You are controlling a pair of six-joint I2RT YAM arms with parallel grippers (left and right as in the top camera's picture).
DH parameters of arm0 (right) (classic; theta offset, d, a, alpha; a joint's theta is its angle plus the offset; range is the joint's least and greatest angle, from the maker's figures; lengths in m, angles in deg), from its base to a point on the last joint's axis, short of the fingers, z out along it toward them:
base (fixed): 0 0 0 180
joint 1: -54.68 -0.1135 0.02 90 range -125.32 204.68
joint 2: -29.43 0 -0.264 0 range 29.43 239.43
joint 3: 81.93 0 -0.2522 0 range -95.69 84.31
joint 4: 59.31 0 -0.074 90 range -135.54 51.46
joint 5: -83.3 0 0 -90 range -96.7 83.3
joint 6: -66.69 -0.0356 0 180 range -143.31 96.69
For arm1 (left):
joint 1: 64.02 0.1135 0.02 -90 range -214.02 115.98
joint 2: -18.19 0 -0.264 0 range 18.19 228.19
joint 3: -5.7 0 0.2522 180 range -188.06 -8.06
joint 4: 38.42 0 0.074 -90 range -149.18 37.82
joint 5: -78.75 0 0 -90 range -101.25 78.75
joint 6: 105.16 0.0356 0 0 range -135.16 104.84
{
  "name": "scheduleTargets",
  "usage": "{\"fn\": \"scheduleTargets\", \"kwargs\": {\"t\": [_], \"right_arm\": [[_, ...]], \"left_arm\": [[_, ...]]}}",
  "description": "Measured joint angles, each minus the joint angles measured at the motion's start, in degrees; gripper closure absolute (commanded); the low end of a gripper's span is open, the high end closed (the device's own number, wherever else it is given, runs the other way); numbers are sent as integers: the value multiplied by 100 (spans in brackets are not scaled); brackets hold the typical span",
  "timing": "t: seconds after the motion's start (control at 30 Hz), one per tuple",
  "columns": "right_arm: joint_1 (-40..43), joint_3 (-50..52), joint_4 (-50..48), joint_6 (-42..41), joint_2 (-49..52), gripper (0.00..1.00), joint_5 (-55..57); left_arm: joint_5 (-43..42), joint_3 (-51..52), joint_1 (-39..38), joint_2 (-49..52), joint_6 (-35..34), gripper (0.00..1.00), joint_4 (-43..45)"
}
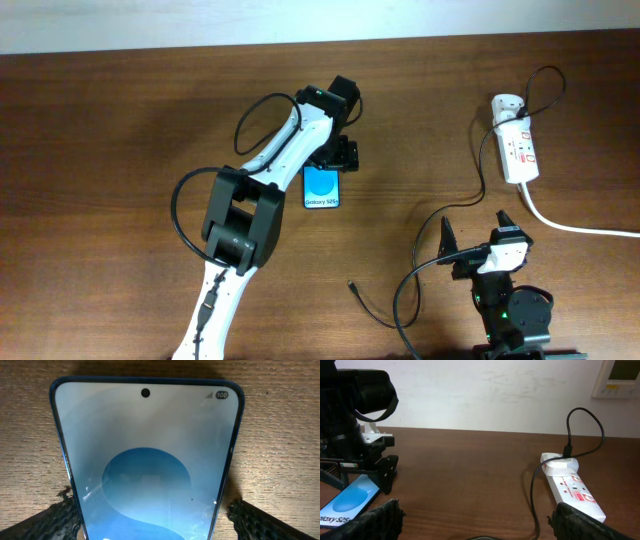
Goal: Plug charger to phone and switch on socket
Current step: 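Lower the left gripper onto the phone's top edge and close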
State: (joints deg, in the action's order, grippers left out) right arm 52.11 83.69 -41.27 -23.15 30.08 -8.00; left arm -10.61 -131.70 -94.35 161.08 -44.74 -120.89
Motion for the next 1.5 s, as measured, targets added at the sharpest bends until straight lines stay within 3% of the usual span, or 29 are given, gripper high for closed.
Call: {"fn": "scheduleTargets", "kwargs": {"t": [0.73, 1.0, 1.5], "right_arm": [[0, 0, 0, 4, 0, 2, 0], [0, 0, 0, 4, 0, 2, 0], [0, 0, 0, 2, 0, 2, 0]], "left_arm": [[9, 0, 50, 0, 2, 0, -9], [22, 0, 50, 0, 44, 15, -22], [57, -101, 50, 17, 44, 17, -350]]}}
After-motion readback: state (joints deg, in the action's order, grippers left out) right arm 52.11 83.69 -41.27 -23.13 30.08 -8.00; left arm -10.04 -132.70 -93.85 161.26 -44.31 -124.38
